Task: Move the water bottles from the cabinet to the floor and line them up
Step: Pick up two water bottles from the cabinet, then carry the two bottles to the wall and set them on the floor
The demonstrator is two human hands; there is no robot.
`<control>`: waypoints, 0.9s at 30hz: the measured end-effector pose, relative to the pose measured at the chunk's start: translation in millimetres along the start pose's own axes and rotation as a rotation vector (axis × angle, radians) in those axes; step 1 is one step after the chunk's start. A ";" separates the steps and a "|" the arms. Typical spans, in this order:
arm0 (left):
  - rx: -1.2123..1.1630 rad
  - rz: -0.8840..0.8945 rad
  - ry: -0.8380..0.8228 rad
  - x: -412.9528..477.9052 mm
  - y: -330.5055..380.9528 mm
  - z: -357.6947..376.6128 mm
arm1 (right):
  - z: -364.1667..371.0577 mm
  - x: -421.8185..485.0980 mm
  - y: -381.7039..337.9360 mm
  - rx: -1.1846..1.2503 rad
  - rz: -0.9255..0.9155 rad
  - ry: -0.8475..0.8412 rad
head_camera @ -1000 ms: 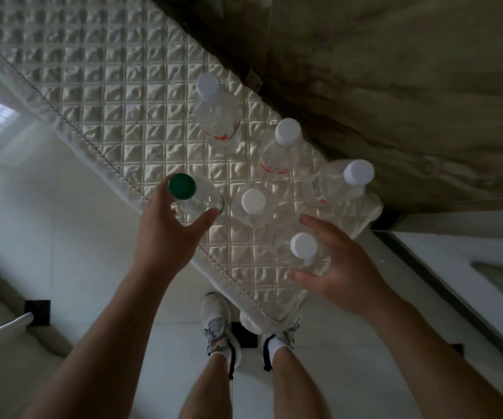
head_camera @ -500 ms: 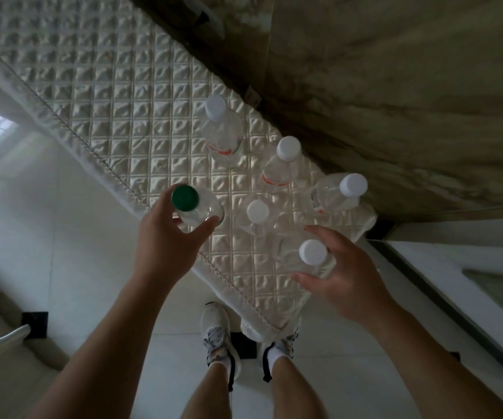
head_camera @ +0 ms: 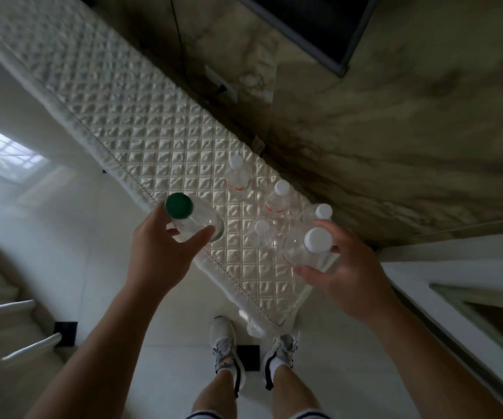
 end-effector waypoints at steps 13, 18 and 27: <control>-0.104 0.108 0.072 -56.3 118.0 -144.5 | -71.3 -75.2 -154.4 0.145 -0.095 0.059; -0.096 0.089 0.108 -79.5 148.4 -182.2 | -93.0 -95.8 -196.6 0.193 -0.152 0.057; -0.108 0.058 0.207 -109.5 181.4 -222.3 | -126.3 -113.2 -244.3 0.223 -0.232 0.028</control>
Point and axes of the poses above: each hand's wrist, its own x-axis towards the middle knuckle, its own z-axis out of the palm, y = z × x, the point moved 2 cm from there along x, towards the middle knuckle, and after that the axes turned 11 degrees about x, right-handed, at the moved point
